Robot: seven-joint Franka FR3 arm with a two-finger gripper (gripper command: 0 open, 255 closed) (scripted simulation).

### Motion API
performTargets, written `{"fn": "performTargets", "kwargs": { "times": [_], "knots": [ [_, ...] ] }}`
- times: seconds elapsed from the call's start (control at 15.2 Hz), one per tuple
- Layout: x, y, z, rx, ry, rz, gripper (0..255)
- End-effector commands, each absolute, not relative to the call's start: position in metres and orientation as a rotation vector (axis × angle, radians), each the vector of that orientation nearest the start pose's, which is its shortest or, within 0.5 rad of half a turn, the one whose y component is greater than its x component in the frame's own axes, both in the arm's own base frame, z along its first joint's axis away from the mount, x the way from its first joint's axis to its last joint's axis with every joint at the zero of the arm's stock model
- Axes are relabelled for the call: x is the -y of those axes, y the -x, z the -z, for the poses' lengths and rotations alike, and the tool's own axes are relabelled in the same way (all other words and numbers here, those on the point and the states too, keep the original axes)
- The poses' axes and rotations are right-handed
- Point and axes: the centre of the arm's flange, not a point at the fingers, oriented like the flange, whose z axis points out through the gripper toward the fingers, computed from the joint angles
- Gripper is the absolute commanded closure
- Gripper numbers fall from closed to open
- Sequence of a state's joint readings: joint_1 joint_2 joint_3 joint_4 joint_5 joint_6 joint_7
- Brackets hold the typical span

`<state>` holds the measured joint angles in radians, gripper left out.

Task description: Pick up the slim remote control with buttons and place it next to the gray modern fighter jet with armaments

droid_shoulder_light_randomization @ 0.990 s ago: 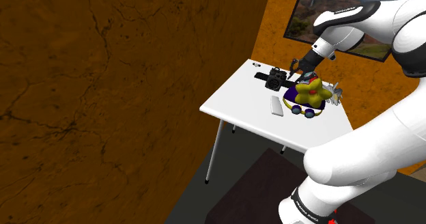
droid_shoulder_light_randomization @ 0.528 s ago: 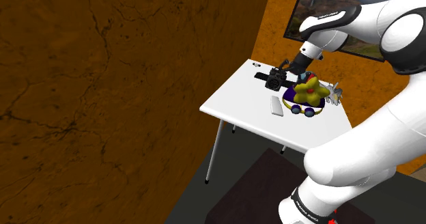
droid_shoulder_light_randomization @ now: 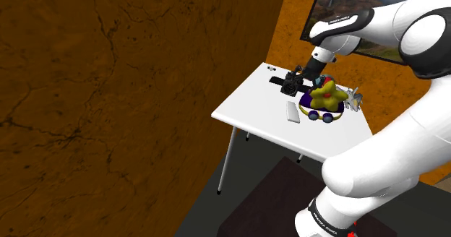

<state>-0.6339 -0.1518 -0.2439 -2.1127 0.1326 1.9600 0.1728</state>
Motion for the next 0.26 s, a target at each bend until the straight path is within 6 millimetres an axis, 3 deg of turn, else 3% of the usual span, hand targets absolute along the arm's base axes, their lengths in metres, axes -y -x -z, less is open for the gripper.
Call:
{"fn": "performTargets", "kwargs": {
  "times": [0.0, 0.2],
  "knots": [
    [0.404, -0.339, -0.426, -1.588, 2.602, 0.049, 0],
    [0.415, -0.35, -0.391, -1.582, 2.673, 0.01, 0]
  ]
}}
